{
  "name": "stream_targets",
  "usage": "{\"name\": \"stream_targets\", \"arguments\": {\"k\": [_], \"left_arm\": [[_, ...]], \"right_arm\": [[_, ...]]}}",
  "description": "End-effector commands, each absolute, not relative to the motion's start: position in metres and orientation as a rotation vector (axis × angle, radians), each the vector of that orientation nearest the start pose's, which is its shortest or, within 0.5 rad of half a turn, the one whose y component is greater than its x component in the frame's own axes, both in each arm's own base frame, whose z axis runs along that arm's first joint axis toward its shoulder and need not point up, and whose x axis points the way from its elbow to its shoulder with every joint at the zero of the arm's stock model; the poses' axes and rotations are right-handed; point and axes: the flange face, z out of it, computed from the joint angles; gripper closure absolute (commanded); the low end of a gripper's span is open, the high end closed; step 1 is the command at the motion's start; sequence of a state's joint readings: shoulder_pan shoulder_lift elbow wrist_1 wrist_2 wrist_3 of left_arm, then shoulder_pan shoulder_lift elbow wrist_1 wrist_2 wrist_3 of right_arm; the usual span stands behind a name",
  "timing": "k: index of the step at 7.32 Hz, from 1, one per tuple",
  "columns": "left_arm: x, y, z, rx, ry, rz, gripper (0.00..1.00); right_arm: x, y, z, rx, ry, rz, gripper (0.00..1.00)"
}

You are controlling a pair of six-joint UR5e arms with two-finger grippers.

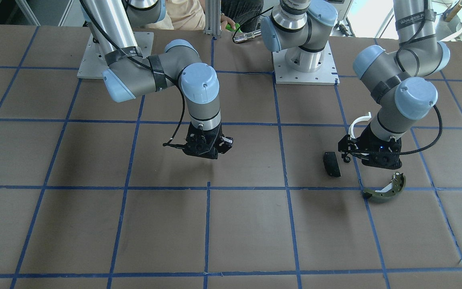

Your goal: Place bearing gear from tray to pile

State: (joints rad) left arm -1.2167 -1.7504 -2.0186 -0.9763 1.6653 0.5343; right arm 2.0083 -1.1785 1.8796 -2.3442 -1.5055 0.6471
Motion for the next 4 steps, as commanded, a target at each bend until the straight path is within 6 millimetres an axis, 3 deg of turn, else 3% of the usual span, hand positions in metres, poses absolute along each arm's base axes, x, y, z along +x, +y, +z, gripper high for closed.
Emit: {"name": "stream_targets", "arguments": {"k": [1,2,3,4], "left_arm": [[0.031,-0.521,0.277,0.185,3.07,0.147,0.0],[-0.008,-0.528,0.291,0.119,3.065,0.153,0.0],[-0.045,-0.533,0.297,0.049,3.062,0.155,0.0],[-0.078,-0.531,0.299,-0.015,3.1,0.137,0.0]], "right_arm": [[0.372,-0.457,0.2,0.313,3.024,-0.021,0.48],[0.369,-0.46,0.204,0.301,3.022,-0.025,0.0],[0.355,-0.471,0.217,0.262,3.03,-0.064,0.0],[0.327,-0.488,0.244,0.154,3.047,-0.087,0.0]]}}
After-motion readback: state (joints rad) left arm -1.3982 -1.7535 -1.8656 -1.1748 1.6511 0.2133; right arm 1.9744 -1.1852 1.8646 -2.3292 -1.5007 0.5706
